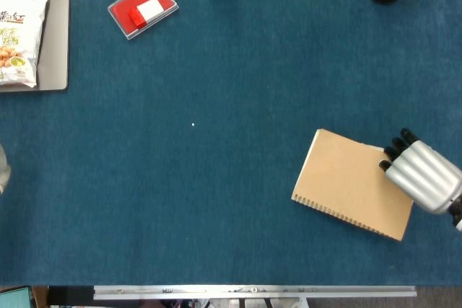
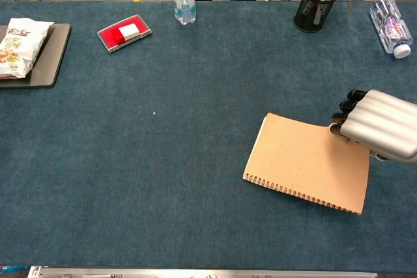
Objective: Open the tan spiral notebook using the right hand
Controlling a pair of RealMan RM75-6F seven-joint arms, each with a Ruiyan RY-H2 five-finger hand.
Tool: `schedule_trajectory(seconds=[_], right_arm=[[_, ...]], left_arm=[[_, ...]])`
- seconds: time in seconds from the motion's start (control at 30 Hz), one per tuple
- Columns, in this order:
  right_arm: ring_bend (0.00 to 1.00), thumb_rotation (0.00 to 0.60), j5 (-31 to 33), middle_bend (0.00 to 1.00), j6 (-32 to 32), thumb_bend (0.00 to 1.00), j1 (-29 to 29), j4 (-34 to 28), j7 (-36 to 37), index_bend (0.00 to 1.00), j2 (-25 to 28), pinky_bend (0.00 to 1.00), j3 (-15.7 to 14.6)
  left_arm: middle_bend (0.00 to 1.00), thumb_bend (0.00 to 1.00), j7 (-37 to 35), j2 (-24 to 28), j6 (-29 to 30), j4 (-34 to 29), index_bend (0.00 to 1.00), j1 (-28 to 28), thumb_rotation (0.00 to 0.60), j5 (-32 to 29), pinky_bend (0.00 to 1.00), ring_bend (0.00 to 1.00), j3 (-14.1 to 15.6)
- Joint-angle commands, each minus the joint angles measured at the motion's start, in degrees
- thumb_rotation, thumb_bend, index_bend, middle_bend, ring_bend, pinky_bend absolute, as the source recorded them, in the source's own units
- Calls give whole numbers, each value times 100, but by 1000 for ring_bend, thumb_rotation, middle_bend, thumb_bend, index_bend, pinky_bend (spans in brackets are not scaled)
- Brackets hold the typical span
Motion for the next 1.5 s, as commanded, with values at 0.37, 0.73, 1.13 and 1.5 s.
schedule_trajectory(seconds=[0.37, 0.73, 1.13, 1.5], right_arm=[[399, 600, 1218, 530, 89, 406, -380, -575, -1730, 587, -40, 338, 318], [407, 600, 1952, 536, 551, 425, -561, -826, -2785, 595, -208, 350, 420], [411, 600, 2805, 541, 1333, 440, -715, -1056, -4011, 596, -557, 391, 510], [415, 600, 2765, 540, 1365, 449, -601, -1163, -3885, 596, -555, 404, 330]], left_arm=[[611, 300, 2, -1, -3, 3, 660, -2, 600, -3, 718, 574, 0], [612, 300, -2, 0, -6, 3, 661, -4, 600, -7, 718, 573, 0], [611, 300, -4, 7, 9, -8, 661, 1, 600, 4, 718, 574, 2], [612, 300, 0, -5, -19, 9, 660, -8, 600, -9, 718, 574, 5]])
